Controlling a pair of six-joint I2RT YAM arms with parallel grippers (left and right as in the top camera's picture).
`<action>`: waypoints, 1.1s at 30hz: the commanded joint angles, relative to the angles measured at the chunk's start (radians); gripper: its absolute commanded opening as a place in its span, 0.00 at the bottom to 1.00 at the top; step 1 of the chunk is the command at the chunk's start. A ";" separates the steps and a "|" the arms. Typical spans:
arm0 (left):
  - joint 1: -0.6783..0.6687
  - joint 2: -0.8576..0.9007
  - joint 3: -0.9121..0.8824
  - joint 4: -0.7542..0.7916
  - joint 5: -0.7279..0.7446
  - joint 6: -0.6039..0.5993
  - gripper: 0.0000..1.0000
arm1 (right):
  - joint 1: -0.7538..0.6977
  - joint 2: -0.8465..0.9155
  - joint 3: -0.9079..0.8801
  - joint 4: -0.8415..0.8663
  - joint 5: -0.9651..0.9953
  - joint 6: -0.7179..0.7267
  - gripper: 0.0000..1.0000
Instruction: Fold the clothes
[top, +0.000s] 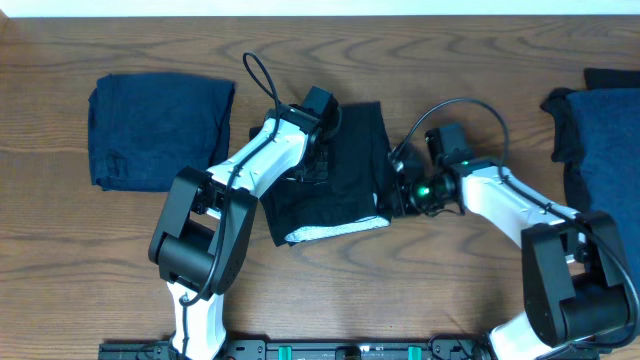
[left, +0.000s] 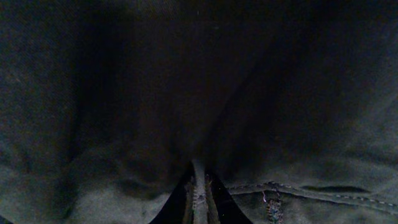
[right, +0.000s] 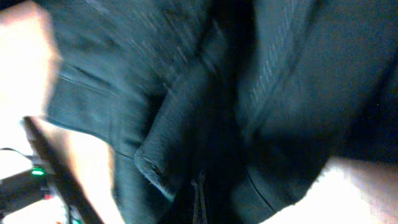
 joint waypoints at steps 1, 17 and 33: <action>0.003 0.013 -0.004 0.003 0.000 -0.005 0.09 | 0.044 0.023 -0.016 -0.026 0.207 0.081 0.01; 0.021 -0.006 0.006 -0.001 0.056 0.032 0.06 | -0.042 -0.051 0.065 -0.158 0.235 0.150 0.01; 0.022 -0.006 0.006 -0.011 0.056 0.033 0.06 | -0.067 -0.070 0.065 0.025 0.095 0.217 0.01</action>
